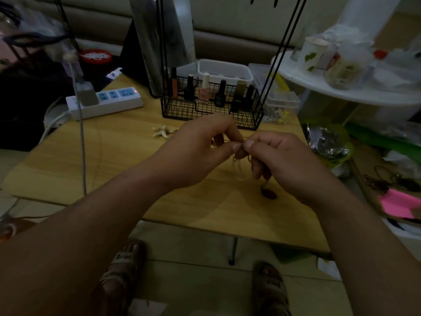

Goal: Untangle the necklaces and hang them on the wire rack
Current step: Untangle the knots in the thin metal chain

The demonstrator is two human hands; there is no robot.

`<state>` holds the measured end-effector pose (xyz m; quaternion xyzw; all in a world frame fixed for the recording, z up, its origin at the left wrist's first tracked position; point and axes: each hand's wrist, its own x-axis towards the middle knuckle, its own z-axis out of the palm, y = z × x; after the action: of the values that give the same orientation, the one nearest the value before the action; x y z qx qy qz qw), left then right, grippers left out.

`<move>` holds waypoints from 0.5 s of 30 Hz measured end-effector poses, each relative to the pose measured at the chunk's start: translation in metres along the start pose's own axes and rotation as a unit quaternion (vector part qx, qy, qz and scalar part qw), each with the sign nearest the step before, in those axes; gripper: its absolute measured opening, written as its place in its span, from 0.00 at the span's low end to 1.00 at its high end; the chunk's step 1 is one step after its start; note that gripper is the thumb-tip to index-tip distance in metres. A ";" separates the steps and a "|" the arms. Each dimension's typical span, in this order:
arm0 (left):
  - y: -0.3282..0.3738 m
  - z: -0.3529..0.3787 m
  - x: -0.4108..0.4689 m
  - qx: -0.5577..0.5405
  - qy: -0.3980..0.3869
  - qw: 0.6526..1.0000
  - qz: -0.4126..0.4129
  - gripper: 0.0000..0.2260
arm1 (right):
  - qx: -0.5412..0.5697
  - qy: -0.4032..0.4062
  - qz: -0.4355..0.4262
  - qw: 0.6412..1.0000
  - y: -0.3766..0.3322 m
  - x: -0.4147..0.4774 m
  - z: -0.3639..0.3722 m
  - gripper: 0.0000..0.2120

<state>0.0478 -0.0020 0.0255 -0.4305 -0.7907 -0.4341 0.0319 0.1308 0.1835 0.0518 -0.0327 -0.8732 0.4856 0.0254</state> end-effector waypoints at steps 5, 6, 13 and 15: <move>0.003 -0.001 -0.001 -0.016 -0.025 0.999 -0.022 0.02 | 0.039 -0.011 0.048 0.998 0.000 0.001 0.003 0.15; 0.003 -0.001 -0.001 -0.033 -0.029 0.998 -0.033 0.03 | 0.062 -0.014 0.060 0.996 0.000 0.001 0.003 0.15; 0.007 -0.004 -0.001 -0.086 -0.036 0.994 -0.054 0.03 | 0.202 -0.050 0.150 0.967 -0.003 0.003 0.003 0.14; 0.008 -0.007 0.000 -0.125 -0.033 0.989 -0.071 0.03 | 0.213 -0.052 0.144 0.965 -0.001 0.004 0.001 0.13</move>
<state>0.0510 -0.0049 0.0346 -0.3877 -0.7597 -0.5159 -0.0793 0.1266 0.1821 0.0524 -0.1268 -0.7361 0.6597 -0.0836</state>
